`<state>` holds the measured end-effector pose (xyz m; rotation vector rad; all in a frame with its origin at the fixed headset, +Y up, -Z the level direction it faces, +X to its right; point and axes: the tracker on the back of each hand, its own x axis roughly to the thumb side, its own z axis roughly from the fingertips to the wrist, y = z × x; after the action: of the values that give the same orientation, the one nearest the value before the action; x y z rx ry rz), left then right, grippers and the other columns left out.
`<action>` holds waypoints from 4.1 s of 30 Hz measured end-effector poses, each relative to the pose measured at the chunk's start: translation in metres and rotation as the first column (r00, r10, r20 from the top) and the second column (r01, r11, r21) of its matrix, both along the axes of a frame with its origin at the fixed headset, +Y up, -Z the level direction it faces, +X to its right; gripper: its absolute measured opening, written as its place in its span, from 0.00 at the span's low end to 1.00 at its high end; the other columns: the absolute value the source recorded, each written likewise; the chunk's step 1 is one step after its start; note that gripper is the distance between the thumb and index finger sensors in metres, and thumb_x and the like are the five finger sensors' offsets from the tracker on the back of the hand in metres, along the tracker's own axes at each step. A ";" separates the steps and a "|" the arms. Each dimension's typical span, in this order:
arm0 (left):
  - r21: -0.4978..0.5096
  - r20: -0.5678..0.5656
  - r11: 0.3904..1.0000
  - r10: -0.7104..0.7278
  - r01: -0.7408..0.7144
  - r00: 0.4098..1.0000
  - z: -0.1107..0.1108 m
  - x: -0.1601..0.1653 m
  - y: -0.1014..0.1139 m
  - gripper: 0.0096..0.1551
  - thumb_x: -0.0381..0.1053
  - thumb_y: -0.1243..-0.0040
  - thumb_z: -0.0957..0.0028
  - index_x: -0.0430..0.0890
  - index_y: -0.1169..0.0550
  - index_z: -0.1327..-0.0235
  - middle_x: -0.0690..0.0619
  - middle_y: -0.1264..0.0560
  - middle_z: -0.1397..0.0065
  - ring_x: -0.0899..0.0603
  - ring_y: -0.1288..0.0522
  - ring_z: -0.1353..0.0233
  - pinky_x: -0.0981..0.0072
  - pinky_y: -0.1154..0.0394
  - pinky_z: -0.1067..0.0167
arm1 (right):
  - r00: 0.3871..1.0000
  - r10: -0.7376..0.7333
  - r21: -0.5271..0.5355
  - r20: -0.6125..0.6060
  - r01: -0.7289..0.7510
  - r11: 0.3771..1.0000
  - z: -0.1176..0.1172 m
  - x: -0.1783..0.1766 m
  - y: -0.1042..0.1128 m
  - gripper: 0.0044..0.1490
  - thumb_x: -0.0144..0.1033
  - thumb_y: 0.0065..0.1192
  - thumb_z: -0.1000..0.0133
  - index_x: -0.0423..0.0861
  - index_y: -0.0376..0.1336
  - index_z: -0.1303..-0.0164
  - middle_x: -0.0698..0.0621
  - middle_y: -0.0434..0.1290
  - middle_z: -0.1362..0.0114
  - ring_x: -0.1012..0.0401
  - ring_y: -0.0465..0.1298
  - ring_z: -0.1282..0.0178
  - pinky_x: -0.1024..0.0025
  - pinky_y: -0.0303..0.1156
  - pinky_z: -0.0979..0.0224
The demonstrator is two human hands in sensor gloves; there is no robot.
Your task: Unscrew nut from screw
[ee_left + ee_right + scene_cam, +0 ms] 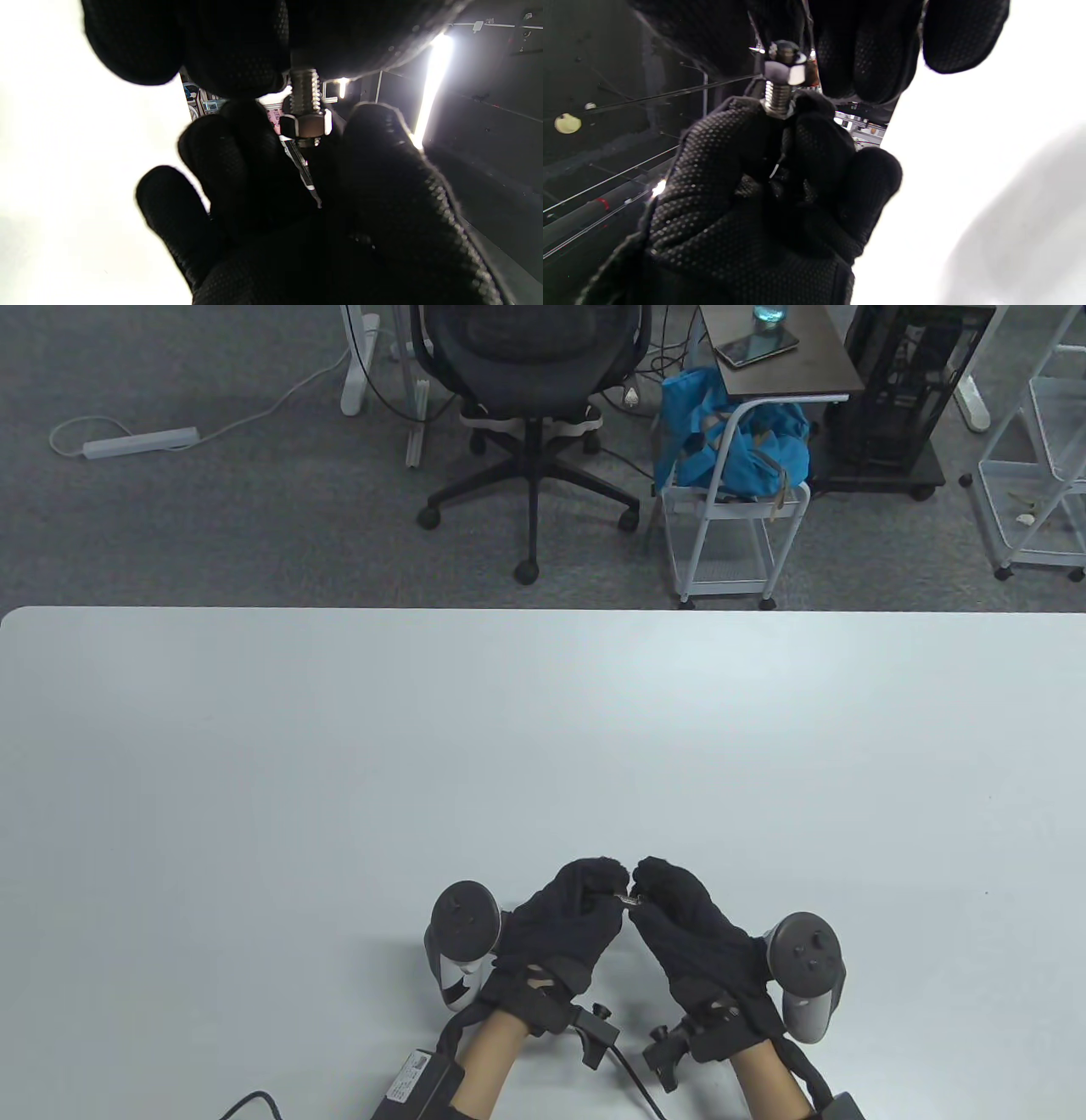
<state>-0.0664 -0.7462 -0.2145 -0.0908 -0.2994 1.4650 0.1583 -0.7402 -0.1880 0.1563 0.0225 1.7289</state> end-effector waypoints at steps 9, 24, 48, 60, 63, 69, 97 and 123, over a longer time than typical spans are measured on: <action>0.004 0.008 1.000 -0.003 0.003 1.000 -0.001 0.000 0.000 0.25 0.52 0.34 0.48 0.52 0.22 0.36 0.40 0.21 0.37 0.44 0.18 0.52 0.42 0.21 0.46 | 1.000 0.008 -0.016 -0.001 -0.008 1.000 -0.002 0.000 -0.002 0.36 0.51 0.57 0.39 0.36 0.66 0.32 0.42 0.79 0.44 0.46 0.81 0.50 0.40 0.74 0.39; -0.003 0.002 1.000 0.000 0.000 1.000 -0.001 -0.001 0.000 0.25 0.52 0.34 0.48 0.52 0.22 0.36 0.40 0.21 0.37 0.44 0.18 0.52 0.42 0.21 0.46 | 1.000 0.024 0.057 -0.010 -0.023 0.998 -0.001 -0.002 0.005 0.32 0.42 0.64 0.40 0.46 0.62 0.26 0.42 0.73 0.34 0.45 0.76 0.40 0.39 0.71 0.34; -0.005 0.026 1.000 -0.026 0.027 0.999 0.000 0.001 -0.003 0.26 0.53 0.35 0.47 0.52 0.23 0.35 0.42 0.21 0.37 0.44 0.18 0.52 0.42 0.21 0.46 | 0.998 0.065 0.014 0.003 -0.065 0.998 -0.001 -0.001 0.006 0.34 0.44 0.61 0.40 0.36 0.63 0.30 0.42 0.78 0.43 0.48 0.80 0.49 0.41 0.74 0.38; -0.022 0.061 1.000 -0.015 0.016 0.998 -0.002 0.002 -0.007 0.28 0.54 0.34 0.46 0.51 0.24 0.33 0.42 0.21 0.36 0.43 0.18 0.51 0.40 0.22 0.45 | 0.998 0.066 0.028 0.017 -0.067 0.997 -0.001 0.001 0.006 0.33 0.43 0.61 0.40 0.37 0.63 0.30 0.42 0.77 0.43 0.48 0.80 0.49 0.41 0.74 0.38; -0.026 0.066 0.999 -0.019 0.021 0.998 -0.002 0.003 -0.007 0.28 0.54 0.34 0.47 0.50 0.24 0.33 0.42 0.21 0.36 0.43 0.18 0.51 0.40 0.22 0.45 | 0.998 0.067 0.028 0.018 -0.068 0.997 -0.001 0.001 0.006 0.33 0.43 0.61 0.40 0.38 0.63 0.30 0.42 0.77 0.42 0.48 0.80 0.48 0.41 0.74 0.37; -0.027 0.055 0.999 -0.024 0.026 0.998 -0.002 0.002 -0.005 0.27 0.53 0.33 0.48 0.50 0.23 0.35 0.41 0.21 0.37 0.44 0.18 0.52 0.41 0.21 0.46 | 0.998 0.064 0.032 0.005 -0.064 0.997 -0.001 0.000 0.006 0.32 0.41 0.62 0.40 0.41 0.62 0.27 0.42 0.75 0.37 0.46 0.78 0.44 0.40 0.72 0.35; -0.009 0.031 1.000 -0.027 0.027 0.999 -0.002 0.002 -0.004 0.26 0.52 0.33 0.48 0.51 0.22 0.36 0.40 0.21 0.38 0.44 0.18 0.53 0.42 0.21 0.47 | 0.998 0.053 0.066 0.046 -0.056 0.996 0.000 -0.002 0.004 0.32 0.45 0.62 0.41 0.40 0.64 0.31 0.45 0.79 0.45 0.50 0.81 0.51 0.43 0.76 0.39; -0.006 0.017 1.000 -0.022 0.022 1.000 -0.002 0.000 -0.003 0.26 0.52 0.34 0.48 0.51 0.23 0.36 0.40 0.21 0.38 0.45 0.18 0.53 0.42 0.21 0.47 | 1.000 0.010 -0.057 0.011 -0.009 0.998 -0.001 -0.002 -0.009 0.44 0.58 0.53 0.38 0.35 0.61 0.25 0.36 0.75 0.36 0.40 0.77 0.44 0.35 0.70 0.38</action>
<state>-0.0661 -0.7492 -0.2167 -0.1111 -0.3065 1.4439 0.1563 -0.7490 -0.1894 0.1045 0.0640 1.7366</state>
